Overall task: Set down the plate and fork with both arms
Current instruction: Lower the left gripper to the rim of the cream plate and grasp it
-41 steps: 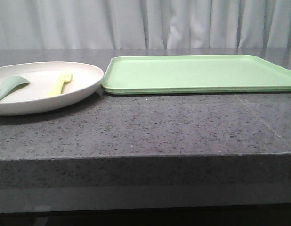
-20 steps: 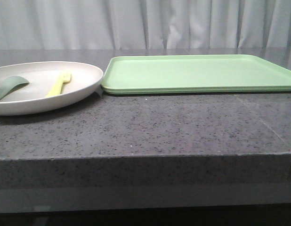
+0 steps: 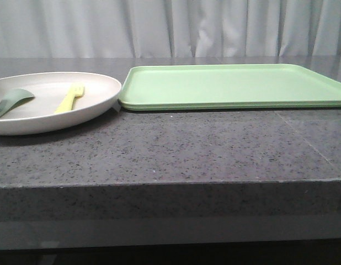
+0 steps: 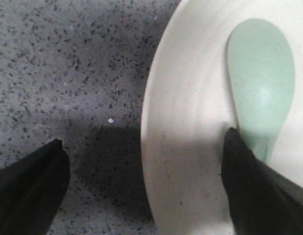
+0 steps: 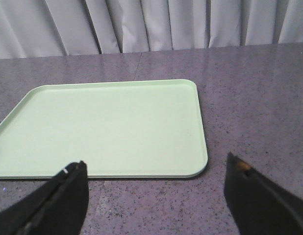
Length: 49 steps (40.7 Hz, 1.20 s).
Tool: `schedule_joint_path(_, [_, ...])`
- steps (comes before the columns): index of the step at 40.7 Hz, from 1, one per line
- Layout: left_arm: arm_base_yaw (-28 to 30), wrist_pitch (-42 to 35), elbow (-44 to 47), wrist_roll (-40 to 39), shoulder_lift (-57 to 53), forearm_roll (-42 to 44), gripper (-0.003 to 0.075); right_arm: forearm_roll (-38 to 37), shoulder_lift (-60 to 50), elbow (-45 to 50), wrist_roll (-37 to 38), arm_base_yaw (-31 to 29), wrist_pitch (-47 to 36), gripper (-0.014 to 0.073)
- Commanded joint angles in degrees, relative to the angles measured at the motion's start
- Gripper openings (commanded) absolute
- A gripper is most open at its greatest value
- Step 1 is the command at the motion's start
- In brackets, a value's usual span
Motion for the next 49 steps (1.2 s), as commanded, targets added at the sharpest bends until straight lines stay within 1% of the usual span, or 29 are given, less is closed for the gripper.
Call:
schedule_joint_path(1, [-0.16, -1.73, -1.69, -0.32, -1.57, -0.68, 0.0576, -0.38, 0.48, -2.27, -0.22, 0.04, -4.42, 0.0591])
schedule_joint_path(5, [-0.16, -1.73, -1.69, -0.32, -1.57, -0.76, 0.0503, -0.38, 0.48, -2.27, -0.22, 0.04, -4.21, 0.0591])
schedule_joint_path(15, [-0.16, -1.73, -1.80, -0.32, -1.68, -1.15, 0.0262, -0.38, 0.48, -2.27, -0.22, 0.04, -4.15, 0.0591])
schedule_joint_path(22, [-0.16, -1.62, -2.41, -0.32, -1.68, -1.25, 0.0111, -0.38, 0.48, -2.27, -0.22, 0.04, -3.82, 0.0591])
schedule_joint_path(25, [-0.16, -1.62, -2.39, -0.32, -1.68, -1.25, 0.0031, -0.38, 0.48, -2.27, -0.22, 0.04, -3.68, 0.0591])
schedule_joint_path(26, [-0.16, -1.62, -2.39, -0.32, -1.68, -1.25, -0.0013, -0.38, 0.48, -2.27, -0.22, 0.04, -3.68, 0.0591])
schedule_joint_path(33, [0.06, -1.38, -2.39, -0.32, -1.81, -1.62, -0.0018, -0.38, 0.48, -2.27, -0.22, 0.04, -3.68, 0.0591])
schedule_joint_path(39, [2.33, -1.93, -2.54, 0.81, -3.16, -5.46, -0.0018, -0.38, 0.48, -2.27, -0.22, 0.04, -3.68, 0.0591])
schedule_joint_path(42, [4.50, -2.16, -2.80, 2.89, -3.98, -9.58, -0.0018, -0.38, 0.48, -2.27, -0.22, 0.04, -3.68, 0.0591])
schedule_joint_path(45, [7.27, -1.69, -3.48, 6.50, -4.68, -16.26, -0.0018, -0.38, 0.48, -2.27, -0.22, 0.04, -3.68, 0.0591])
schedule_joint_path(49, [9.06, -1.09, -4.60, 11.59, -4.89, -23.66, -0.0018, -0.38, 0.48, -2.27, -0.22, 0.04, -3.68, 0.0591])
